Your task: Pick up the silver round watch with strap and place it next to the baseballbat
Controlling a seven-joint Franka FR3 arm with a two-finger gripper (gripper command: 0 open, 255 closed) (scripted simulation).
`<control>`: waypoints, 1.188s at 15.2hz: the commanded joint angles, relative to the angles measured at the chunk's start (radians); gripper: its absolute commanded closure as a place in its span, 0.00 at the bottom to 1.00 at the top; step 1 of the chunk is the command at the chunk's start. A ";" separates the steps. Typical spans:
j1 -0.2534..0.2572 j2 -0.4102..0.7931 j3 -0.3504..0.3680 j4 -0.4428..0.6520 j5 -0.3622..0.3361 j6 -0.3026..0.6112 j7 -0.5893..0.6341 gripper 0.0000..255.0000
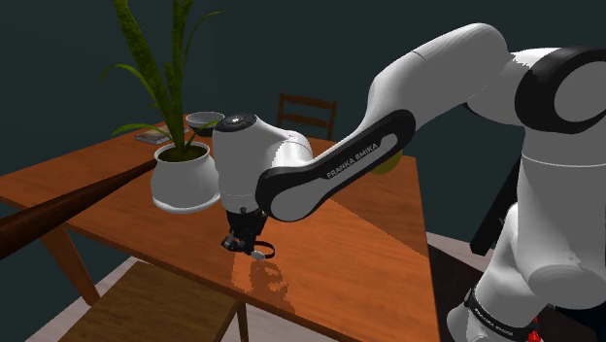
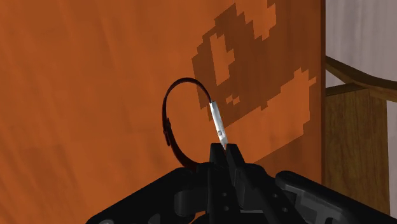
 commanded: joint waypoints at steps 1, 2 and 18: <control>0.000 0.000 0.000 0.000 0.000 0.000 0.000 1.00; 0.000 0.000 0.000 0.000 0.000 0.000 0.000 0.00; -0.003 -0.060 0.018 0.052 0.044 -0.104 -0.028 0.00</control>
